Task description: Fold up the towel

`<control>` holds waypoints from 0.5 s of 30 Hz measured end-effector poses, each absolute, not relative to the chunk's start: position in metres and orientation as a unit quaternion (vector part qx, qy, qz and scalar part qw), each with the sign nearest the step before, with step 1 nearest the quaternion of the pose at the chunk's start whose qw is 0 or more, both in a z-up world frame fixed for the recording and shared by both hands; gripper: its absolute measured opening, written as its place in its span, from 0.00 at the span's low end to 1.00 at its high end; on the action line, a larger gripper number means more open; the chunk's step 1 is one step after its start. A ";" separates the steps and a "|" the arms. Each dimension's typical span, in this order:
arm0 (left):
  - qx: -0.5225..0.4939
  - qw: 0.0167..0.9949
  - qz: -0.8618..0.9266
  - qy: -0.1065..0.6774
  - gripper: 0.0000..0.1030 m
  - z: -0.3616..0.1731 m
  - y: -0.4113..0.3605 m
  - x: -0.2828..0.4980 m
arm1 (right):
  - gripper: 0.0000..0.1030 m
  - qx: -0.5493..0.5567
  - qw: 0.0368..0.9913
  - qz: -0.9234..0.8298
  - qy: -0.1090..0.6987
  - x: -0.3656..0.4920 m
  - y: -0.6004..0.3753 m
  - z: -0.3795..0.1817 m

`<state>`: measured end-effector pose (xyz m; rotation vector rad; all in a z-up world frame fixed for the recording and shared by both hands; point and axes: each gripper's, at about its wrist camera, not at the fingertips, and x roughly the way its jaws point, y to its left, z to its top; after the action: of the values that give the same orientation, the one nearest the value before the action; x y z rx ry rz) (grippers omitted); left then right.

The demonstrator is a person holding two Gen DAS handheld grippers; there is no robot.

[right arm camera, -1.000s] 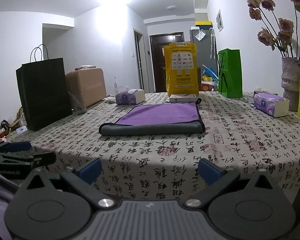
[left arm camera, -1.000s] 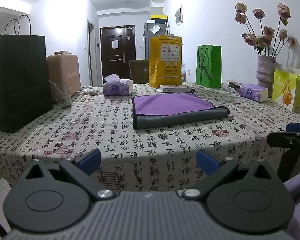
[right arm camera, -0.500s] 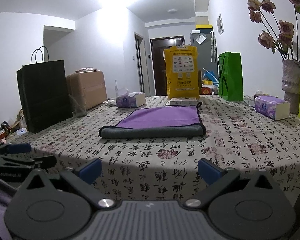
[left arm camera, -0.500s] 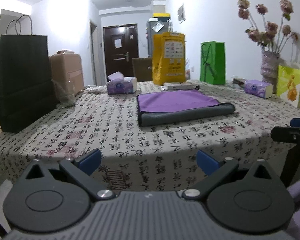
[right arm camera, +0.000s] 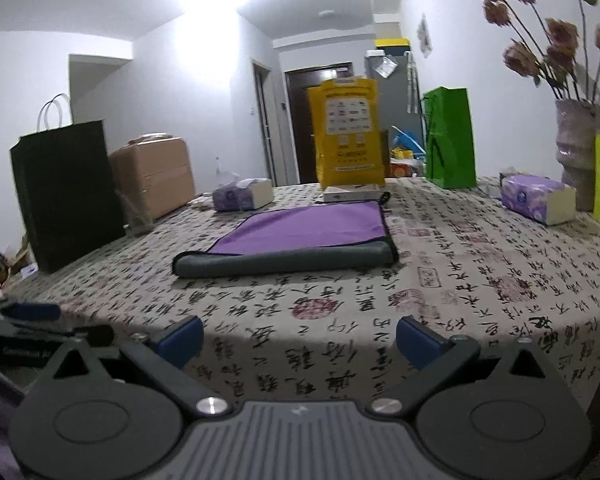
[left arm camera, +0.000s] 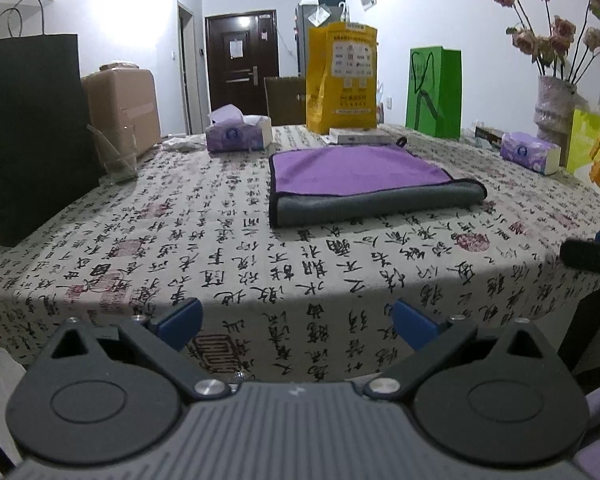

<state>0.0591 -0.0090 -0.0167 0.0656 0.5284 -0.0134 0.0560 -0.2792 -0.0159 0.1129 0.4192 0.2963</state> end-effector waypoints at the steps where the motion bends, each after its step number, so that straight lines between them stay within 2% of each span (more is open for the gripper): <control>1: 0.032 0.964 -0.006 0.265 1.00 -0.017 -0.008 0.062 | 1.00 0.058 0.966 0.144 0.207 0.060 -0.280 -0.016; 15: 0.008 0.960 -0.020 0.279 1.00 -0.017 -0.002 0.107 | 1.00 0.062 0.966 0.136 0.212 0.107 -0.285 -0.021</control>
<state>0.1070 -0.0018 -0.0169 0.0164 0.5665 -0.0399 0.1065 -0.2848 -0.0213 0.1248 0.4291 0.2743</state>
